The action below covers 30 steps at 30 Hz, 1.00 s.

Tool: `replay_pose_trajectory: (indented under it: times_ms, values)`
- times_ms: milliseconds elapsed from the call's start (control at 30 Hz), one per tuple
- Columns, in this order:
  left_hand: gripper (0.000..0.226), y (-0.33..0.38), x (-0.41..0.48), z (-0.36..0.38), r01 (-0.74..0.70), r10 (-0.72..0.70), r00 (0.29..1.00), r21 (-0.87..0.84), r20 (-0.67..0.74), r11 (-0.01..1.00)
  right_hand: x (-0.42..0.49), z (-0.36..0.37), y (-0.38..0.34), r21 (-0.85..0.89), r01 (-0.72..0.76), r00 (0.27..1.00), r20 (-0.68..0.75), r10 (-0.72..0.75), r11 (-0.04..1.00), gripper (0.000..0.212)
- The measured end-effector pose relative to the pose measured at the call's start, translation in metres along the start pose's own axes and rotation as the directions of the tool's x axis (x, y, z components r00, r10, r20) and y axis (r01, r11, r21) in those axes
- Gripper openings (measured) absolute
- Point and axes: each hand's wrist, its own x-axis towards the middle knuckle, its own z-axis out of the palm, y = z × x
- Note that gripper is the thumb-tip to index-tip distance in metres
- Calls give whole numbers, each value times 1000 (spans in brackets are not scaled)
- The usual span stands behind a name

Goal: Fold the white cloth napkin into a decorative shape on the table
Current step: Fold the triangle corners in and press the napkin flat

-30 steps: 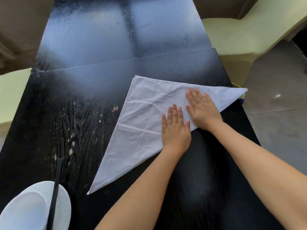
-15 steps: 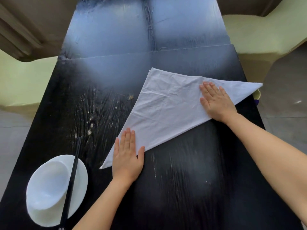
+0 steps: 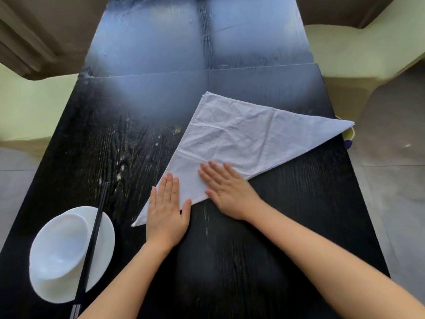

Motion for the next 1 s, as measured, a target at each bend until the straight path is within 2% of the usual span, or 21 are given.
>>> replay_pose_trajectory:
  times_ms: [200,333,400,467,567,633,667,733,800,900,933,1000]
  values:
    - [71,0,0,1,-6,6,999,-18,-34,1000,-32,-26,90,-48,-225,974,27,226,973,71]
    - [74,-6,0,2,-50,49,999,-44,-20,998,-39,-31,117,-35,-270,963,9,270,962,75]
    - [78,-19,-1,-1,-149,149,989,-25,13,989,-40,-30,121,-31,-273,962,4,273,961,74]
    - [72,-36,-1,-9,-289,286,957,80,48,954,-41,-31,120,-27,-276,961,15,276,961,63]
    - [45,-55,0,-15,-504,505,859,313,82,805,-40,-32,119,-22,-273,961,28,274,962,59]
    - [46,-57,6,-24,-576,597,797,407,87,709,-39,-33,121,-9,-267,963,29,268,964,63]
    - [44,-57,9,-30,-577,606,792,421,76,700,-39,-33,122,2,-263,964,34,262,965,69]
    - [34,-56,15,-48,-567,572,816,311,85,763,-40,-34,123,12,-248,968,44,247,969,82]
    - [24,-58,25,-67,-504,496,862,87,102,859,-40,-36,120,37,-231,973,8,231,972,82]
    - [19,-65,50,-97,-323,341,935,-162,99,933,-41,-35,103,164,-98,969,-211,132,982,56]
    - [15,-64,58,-108,-240,275,956,-274,98,931,-40,-32,95,188,-45,954,-284,98,981,42]
    - [21,-60,76,-128,-96,163,981,-475,102,875,-41,-25,79,257,-7,924,-368,105,966,17]
